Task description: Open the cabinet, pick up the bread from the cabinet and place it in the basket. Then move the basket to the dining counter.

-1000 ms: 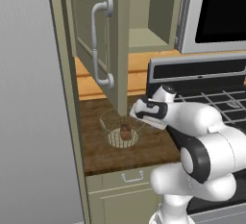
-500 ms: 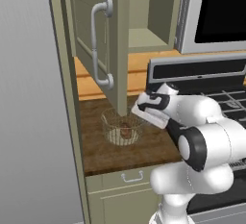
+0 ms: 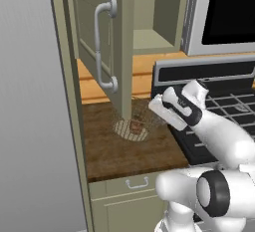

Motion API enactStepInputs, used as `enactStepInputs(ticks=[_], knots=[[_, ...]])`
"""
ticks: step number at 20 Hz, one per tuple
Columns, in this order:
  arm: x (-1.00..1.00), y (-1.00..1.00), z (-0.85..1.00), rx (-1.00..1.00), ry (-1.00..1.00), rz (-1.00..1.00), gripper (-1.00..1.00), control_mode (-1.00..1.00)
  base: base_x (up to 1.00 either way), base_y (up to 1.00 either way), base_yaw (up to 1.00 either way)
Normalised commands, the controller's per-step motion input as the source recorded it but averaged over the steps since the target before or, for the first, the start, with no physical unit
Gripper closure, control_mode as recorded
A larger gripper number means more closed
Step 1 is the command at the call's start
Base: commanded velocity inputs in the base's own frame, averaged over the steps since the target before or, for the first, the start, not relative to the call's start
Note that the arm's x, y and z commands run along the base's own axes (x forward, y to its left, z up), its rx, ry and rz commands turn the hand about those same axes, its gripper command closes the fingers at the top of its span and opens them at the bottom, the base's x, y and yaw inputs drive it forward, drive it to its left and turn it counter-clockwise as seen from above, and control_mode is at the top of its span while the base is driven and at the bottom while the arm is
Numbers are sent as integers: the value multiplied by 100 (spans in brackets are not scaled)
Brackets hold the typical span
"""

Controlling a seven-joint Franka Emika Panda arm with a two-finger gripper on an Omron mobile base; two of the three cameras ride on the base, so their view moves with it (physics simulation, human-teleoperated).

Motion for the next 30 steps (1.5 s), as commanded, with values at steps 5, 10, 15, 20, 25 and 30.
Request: enactStepInputs(ticks=[5,10,15,20,25,30], knots=[[-61,-23,100,-1,-9,0,100,-100,0,0,0],[-63,-6,87,-9,-13,0,100,-100,0,0,0],[-63,-3,51,-3,-6,-13,100,-100,0,0,0],[-40,-4,55,0,0,-65,100,-100,0,0,0],[-50,-17,68,1,0,-38,100,-100,0,0,0],[-63,-11,49,12,1,-11,100,-100,0,0,0]])
